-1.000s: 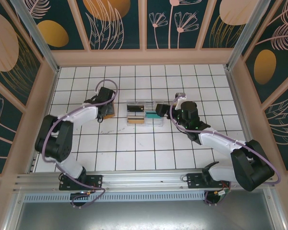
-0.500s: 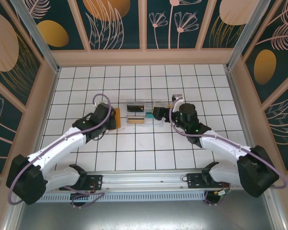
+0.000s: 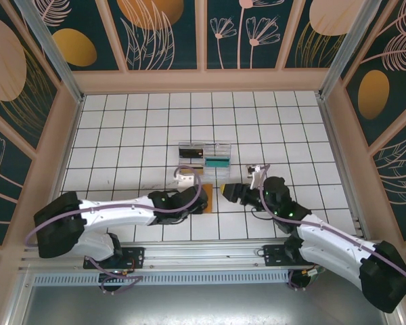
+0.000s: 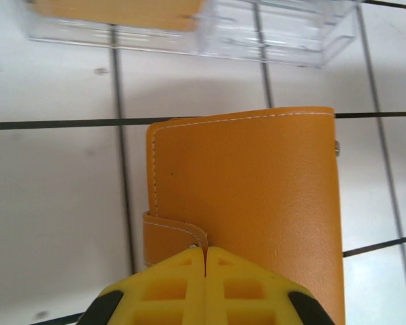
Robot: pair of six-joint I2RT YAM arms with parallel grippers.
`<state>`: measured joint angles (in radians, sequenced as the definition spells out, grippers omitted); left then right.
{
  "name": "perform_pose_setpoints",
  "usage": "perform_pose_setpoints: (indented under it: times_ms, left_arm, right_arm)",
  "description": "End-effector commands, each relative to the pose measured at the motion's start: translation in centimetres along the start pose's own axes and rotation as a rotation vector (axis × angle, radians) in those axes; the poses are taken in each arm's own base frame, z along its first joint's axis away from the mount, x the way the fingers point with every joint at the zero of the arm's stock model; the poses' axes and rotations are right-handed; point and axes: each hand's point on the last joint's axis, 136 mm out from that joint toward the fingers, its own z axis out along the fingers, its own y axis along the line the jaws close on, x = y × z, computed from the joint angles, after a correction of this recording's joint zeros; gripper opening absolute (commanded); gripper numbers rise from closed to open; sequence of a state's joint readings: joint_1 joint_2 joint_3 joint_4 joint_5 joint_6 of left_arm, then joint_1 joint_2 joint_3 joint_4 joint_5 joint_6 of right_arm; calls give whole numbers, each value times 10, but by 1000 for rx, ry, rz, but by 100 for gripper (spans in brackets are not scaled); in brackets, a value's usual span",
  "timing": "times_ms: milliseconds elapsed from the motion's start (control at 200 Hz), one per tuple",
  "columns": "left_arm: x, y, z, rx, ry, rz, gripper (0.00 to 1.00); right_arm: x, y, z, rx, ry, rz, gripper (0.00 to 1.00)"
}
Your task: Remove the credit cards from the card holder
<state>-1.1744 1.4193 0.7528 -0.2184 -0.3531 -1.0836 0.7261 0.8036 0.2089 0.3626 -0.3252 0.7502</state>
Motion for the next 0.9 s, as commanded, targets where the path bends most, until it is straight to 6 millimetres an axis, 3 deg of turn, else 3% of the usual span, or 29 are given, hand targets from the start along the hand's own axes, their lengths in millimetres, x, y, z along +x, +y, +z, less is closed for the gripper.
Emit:
perform_pose_setpoints:
  times_ms: [0,225,395,500,591,671,731,896]
  left_arm:
    - [-18,-30,-2,79,-69,-80,0]
    - [-14,-35,-3,124,-59,-89,0]
    - [-11,-39,-5,149,-52,-91,0]
    - [-11,-40,-8,159,-53,-91,0]
    - [-10,-40,-9,162,-50,-90,0]
    - [-10,-40,-10,161,-50,-87,0]
    - [-12,-34,-12,137,-61,-81,0]
    - [-21,-5,-27,66,-126,-98,0]
  right_arm:
    - [5,12,1,-65,9,73,64]
    - [25,-4,18,-27,89,107,61]
    - [29,-7,31,-23,124,108,65]
    - [31,-8,38,-24,142,108,62]
    - [30,-8,42,-23,146,106,43]
    - [30,-10,43,-12,147,102,14]
    - [28,-13,43,12,140,100,0]
    - [29,-31,35,83,134,107,0]
